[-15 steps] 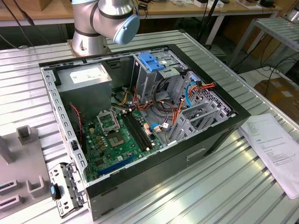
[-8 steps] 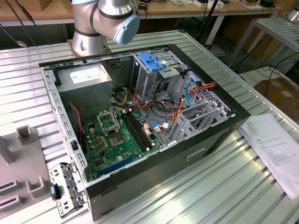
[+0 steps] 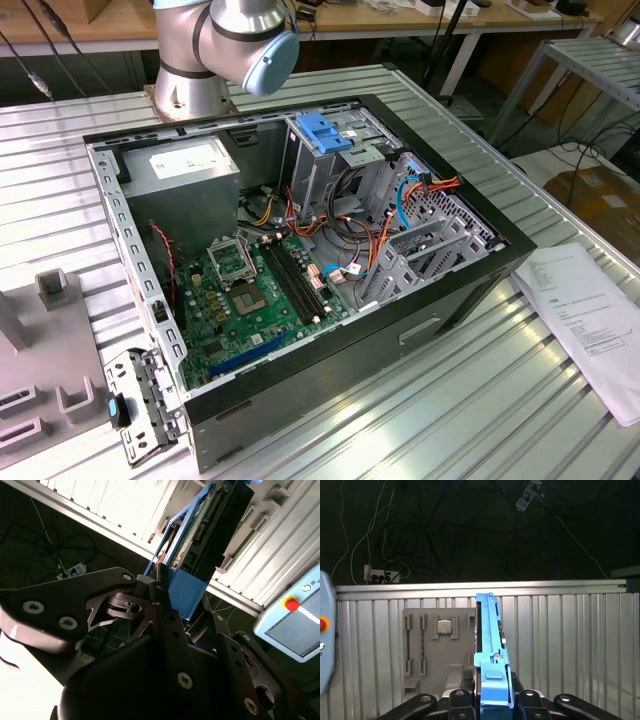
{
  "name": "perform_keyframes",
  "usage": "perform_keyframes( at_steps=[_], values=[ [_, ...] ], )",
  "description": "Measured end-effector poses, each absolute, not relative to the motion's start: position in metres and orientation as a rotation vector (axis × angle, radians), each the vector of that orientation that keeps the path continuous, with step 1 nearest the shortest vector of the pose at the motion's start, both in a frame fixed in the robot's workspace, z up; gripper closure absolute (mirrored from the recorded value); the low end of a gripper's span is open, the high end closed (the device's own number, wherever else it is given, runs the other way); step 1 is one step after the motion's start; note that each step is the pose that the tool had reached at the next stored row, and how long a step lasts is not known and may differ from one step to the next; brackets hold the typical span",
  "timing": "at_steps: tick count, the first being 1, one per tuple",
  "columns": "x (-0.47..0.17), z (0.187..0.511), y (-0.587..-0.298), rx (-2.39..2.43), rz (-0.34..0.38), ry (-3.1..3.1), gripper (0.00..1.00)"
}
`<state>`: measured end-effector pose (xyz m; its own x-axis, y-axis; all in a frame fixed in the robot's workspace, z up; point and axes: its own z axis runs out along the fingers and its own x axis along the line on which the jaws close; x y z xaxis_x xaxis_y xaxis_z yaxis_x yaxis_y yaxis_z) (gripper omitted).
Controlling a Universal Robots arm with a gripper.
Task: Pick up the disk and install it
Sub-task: 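Pick up the disk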
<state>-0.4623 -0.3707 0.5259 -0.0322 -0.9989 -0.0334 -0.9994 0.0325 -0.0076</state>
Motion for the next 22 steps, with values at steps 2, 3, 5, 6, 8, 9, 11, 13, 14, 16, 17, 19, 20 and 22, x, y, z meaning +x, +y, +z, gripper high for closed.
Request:
perform_keyframes(
  at_steps=[2, 3, 5, 6, 8, 9, 11, 13, 14, 16, 17, 19, 20, 22],
  values=[
    [-0.462, 0.526, -0.371, -2.165, 0.028, 2.236, 0.63],
    [-0.462, 0.526, -0.371, -2.165, 0.028, 2.236, 0.63],
    [-0.462, 0.526, -0.371, -2.165, 0.028, 2.236, 0.63],
    [-0.462, 0.526, -0.371, -2.165, 0.028, 2.236, 0.63],
    [-0.458, 0.526, -0.371, -2.165, 0.028, 2.236, 0.63],
    [-0.455, 0.526, -0.371, -2.165, 0.028, 2.236, 0.63],
    [-0.449, 0.526, -0.371, -2.165, 0.028, 2.236, 0.63],
    [-0.444, 0.526, -0.371, -2.165, 0.028, 2.236, 0.63],
    [-0.440, 0.526, -0.371, -2.165, 0.028, 2.236, 0.63],
    [-0.432, 0.526, -0.371, -2.165, 0.028, 2.236, 0.63],
    [-0.428, 0.526, -0.371, -2.165, 0.028, 2.236, 0.63],
    [-0.421, 0.526, -0.371, -2.165, 0.028, 2.236, 0.63],
    [-0.416, 0.526, -0.371, -2.165, 0.028, 2.236, 0.63],
    [-0.410, 0.526, -0.371, -2.165, 0.028, 2.236, 0.63]
  ],
)
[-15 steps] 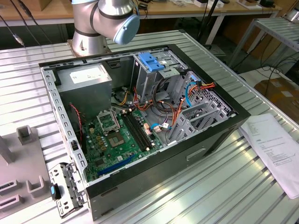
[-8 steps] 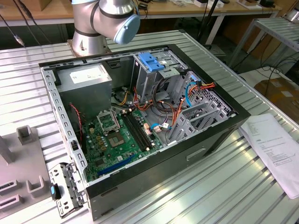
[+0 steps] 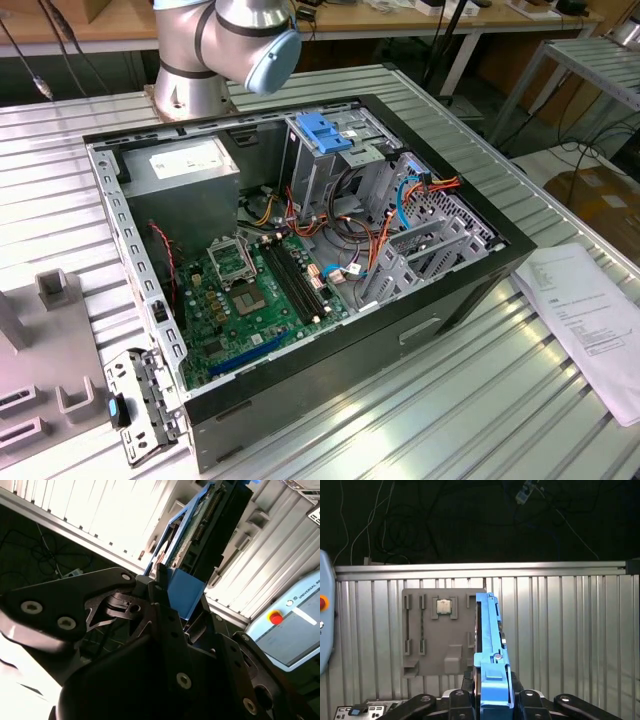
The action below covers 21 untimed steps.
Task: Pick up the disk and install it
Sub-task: 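Pick up the disk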
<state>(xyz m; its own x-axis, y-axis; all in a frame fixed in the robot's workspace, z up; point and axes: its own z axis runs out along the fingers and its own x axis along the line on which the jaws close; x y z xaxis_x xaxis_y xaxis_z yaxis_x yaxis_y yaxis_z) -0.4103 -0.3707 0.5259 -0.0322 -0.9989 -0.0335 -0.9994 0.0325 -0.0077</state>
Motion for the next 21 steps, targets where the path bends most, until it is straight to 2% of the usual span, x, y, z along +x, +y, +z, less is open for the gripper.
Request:
perform_keyframes(
  at_steps=[21],
  values=[
    [-0.348, 0.526, -0.371, -2.165, 0.028, 2.236, 0.63]
  ],
)
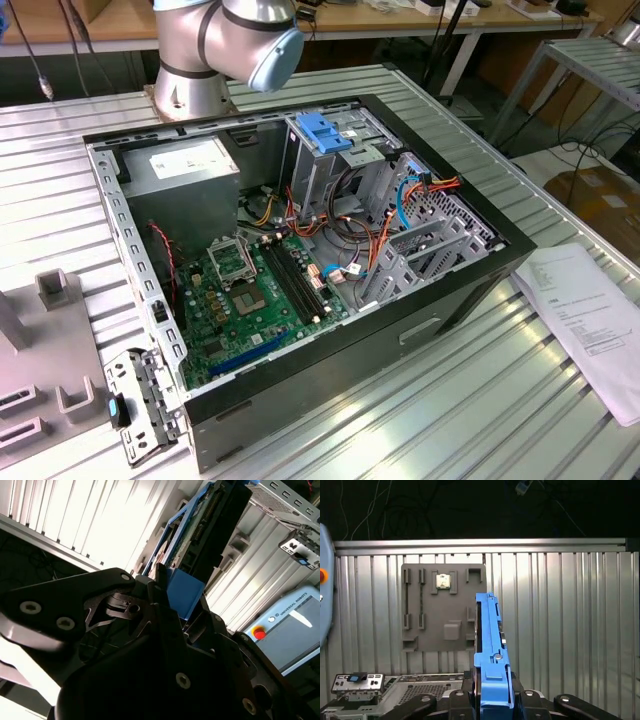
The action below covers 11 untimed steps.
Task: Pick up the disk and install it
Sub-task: 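Pick up the disk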
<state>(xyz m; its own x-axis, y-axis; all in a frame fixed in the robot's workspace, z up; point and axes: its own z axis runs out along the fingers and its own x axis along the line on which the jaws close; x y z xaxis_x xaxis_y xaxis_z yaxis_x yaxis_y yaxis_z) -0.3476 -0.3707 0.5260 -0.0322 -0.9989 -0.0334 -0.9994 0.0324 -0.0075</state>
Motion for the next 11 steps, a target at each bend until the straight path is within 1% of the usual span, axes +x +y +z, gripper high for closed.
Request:
perform_keyframes(
  at_steps=[11],
  values=[
    [-0.305, 0.526, -0.371, -2.165, 0.028, 2.236, 0.63]
  ],
)
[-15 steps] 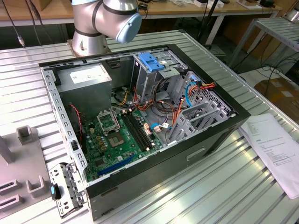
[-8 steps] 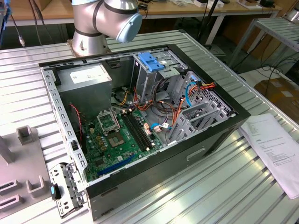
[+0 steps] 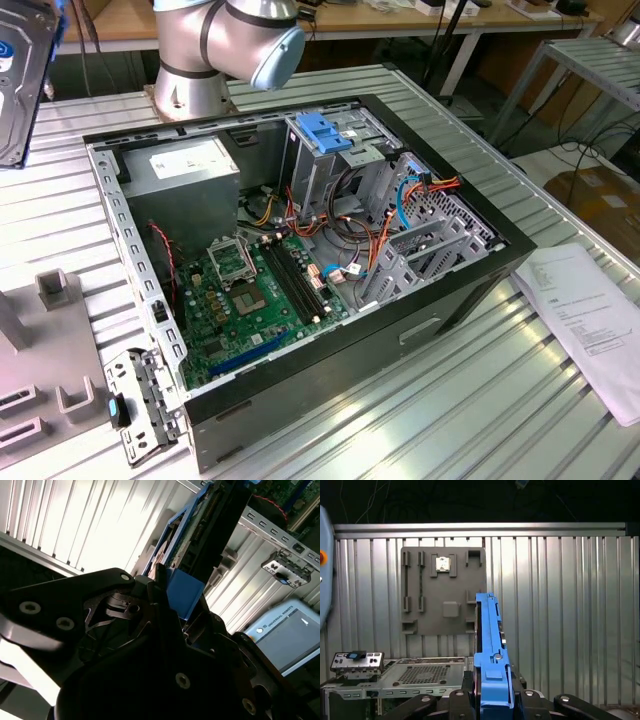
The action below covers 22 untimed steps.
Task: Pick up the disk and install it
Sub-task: 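Pick up the disk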
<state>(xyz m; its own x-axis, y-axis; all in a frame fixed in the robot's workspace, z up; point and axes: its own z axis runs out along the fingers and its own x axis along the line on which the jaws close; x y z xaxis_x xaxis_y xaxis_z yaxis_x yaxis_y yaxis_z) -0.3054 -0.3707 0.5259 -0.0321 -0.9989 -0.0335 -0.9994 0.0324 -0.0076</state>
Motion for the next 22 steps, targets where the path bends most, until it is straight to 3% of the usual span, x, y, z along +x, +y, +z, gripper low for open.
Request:
perform_keyframes(
  at_steps=[22],
  values=[
    [-0.215, 0.526, -0.371, -2.165, 0.028, 2.236, 0.63]
  ],
)
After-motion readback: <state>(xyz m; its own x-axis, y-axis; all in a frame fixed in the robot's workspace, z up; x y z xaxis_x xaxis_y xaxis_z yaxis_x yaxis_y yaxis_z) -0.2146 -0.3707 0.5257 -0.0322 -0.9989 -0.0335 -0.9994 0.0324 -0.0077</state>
